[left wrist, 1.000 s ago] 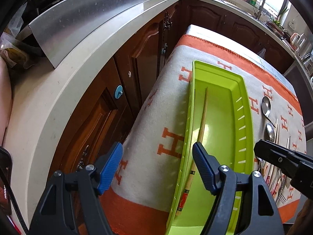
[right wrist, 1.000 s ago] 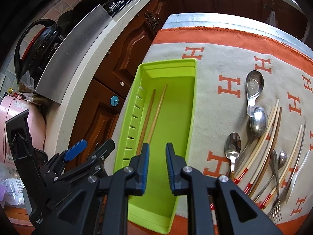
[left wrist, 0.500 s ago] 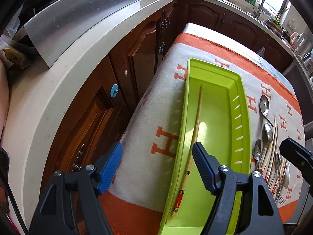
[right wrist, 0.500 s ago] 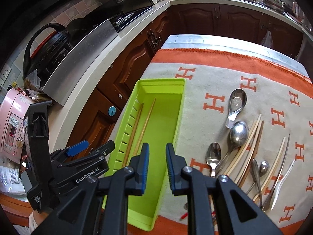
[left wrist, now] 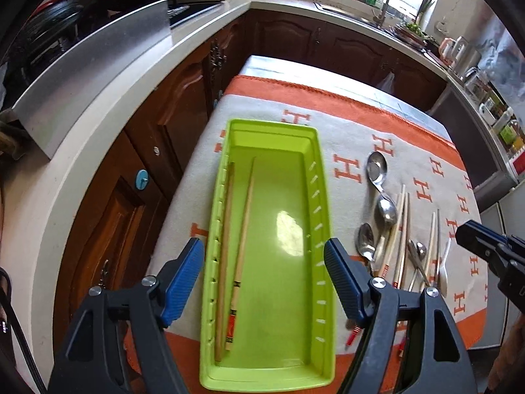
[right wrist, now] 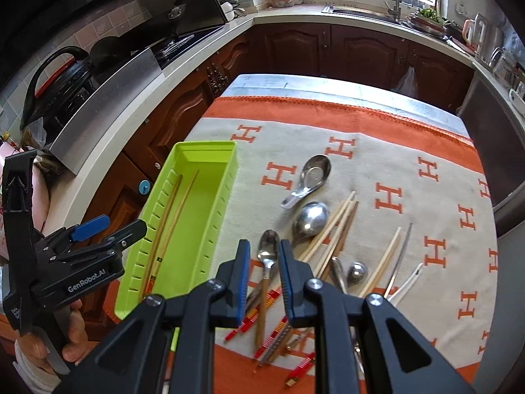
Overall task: Organize utensils
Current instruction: 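Move the left gripper back over the pile and grasp a red-banded chopstick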
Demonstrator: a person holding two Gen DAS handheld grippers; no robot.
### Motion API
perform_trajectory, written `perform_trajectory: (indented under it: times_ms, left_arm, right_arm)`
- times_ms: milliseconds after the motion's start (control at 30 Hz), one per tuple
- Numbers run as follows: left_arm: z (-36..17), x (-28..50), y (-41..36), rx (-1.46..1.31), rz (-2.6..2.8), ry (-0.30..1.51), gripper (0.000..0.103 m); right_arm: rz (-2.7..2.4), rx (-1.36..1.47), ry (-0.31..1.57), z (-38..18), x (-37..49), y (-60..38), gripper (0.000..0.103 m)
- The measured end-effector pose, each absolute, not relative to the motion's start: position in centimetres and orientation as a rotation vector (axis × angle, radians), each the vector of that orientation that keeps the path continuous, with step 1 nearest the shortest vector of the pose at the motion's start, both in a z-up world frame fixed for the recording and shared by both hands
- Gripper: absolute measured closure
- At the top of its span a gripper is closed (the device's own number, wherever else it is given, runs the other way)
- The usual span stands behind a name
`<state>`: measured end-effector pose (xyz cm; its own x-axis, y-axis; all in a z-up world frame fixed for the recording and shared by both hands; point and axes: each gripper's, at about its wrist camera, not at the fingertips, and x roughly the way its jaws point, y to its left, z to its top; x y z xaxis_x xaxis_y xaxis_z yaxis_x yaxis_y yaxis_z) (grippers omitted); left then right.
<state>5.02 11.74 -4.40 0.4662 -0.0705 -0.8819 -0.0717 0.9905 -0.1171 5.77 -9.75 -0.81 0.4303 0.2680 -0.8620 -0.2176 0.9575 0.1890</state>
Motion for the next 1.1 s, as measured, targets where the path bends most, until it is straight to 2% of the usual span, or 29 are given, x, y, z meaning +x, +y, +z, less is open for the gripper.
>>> perform_trajectory:
  times_ms: [133, 200, 267, 467, 867, 967, 1100]
  left_arm:
    - [-3.9, 5.2, 9.7, -0.121, -0.021, 1.094, 0.029]
    - [-3.5, 5.2, 8.7, -0.115, -0.036, 1.091, 0.020]
    - [-2.9, 5.1, 7.5, -0.103, -0.059, 1.080, 0.017]
    - [-1.7, 5.5, 4.3, -0.032, -0.092, 1.055, 0.017]
    - [-3.5, 8.7, 1.6, -0.034, -0.191, 1.157, 0.017]
    - [-4.4, 8.9, 0.2, -0.010, -0.225, 1.175, 0.024]
    - [-5.8, 8.9, -1.9, 0.021, -0.296, 1.210, 0.043]
  right_arm:
    - [0.255, 0.061, 1.081, 0.0, 5.6, -12.9, 0.086]
    - [0.232, 0.054, 1.067, 0.5, 5.3, -14.4, 0.086]
    - [0.211, 0.050, 1.059, 0.9, 5.0, -15.7, 0.086]
    - [0.177, 0.054, 1.060, 0.6, 4.5, -18.8, 0.086]
    - [0.124, 0.262, 1.159, -3.5, 5.9, -24.2, 0.086]
    - [0.127, 0.315, 1.191, -5.1, 6.0, -25.0, 0.086]
    - [0.162, 0.373, 1.214, -6.9, 6.0, -25.1, 0.086]
